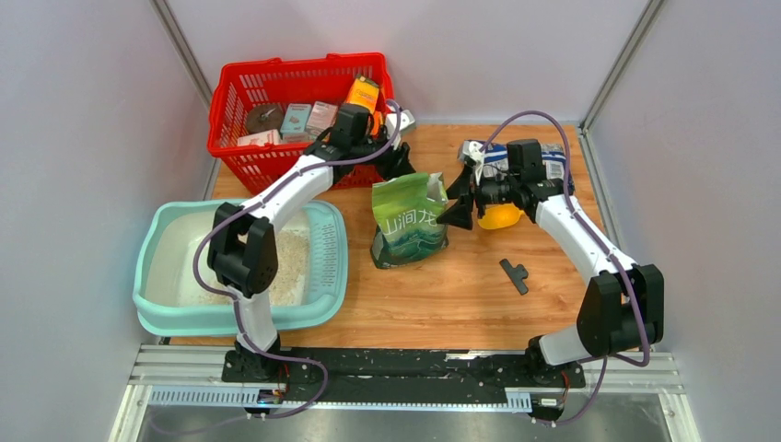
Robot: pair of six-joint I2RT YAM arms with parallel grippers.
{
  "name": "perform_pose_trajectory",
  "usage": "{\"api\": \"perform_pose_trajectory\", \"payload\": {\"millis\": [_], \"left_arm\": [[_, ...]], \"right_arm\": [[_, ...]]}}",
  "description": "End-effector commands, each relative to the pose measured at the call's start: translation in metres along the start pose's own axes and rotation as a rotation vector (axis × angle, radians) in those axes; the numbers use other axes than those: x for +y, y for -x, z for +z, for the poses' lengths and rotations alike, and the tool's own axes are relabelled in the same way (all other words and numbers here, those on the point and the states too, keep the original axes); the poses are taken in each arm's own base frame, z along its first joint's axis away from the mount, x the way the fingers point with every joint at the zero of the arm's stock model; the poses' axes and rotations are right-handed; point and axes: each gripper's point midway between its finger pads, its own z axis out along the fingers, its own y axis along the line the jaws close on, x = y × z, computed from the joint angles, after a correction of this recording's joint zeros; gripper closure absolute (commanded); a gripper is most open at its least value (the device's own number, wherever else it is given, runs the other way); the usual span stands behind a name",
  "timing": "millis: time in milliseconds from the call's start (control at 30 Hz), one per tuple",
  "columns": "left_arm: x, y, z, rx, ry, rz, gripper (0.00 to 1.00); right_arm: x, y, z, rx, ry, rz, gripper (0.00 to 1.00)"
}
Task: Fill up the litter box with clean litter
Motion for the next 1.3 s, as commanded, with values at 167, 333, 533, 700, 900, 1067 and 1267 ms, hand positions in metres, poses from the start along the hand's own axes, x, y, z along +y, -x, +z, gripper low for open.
{"api": "perform_pose_trajectory", "payload": {"millis": [167,333,533,700,900,1067,1267], "left_arm": [[-0.015,0.027,0.019,-0.091,-0.097,0.023,0.50],[-0.026,0.027,0.028,-0.103,-0.156,-0.007,0.50],[-0.041,0.027,0.036,-0.112,-0.198,-0.022,0.50],[-0.052,0.029,0.045,-0.131,-0.251,-0.041,0.50],[-0.063,0.031,0.048,-0.142,-0.316,-0.071,0.51],[-0.069,0.030,0.048,-0.138,-0.346,-0.088,0.53],[-0.081,0.036,0.049,-0.147,-0.402,-0.115,0.55]], "right_arm": [[0.006,0.022,0.004,-0.069,0.034,-0.033,0.30],[0.006,0.016,0.005,-0.062,0.046,-0.027,0.42],[0.005,0.016,0.004,-0.060,0.054,-0.043,0.54],[0.004,0.015,0.003,-0.046,0.059,-0.052,0.55],[-0.008,0.012,0.003,-0.030,0.029,-0.062,0.56],[-0.022,0.021,0.005,-0.043,-0.013,-0.076,0.58],[-0.027,0.019,0.007,-0.026,-0.002,-0.068,0.64]]}}
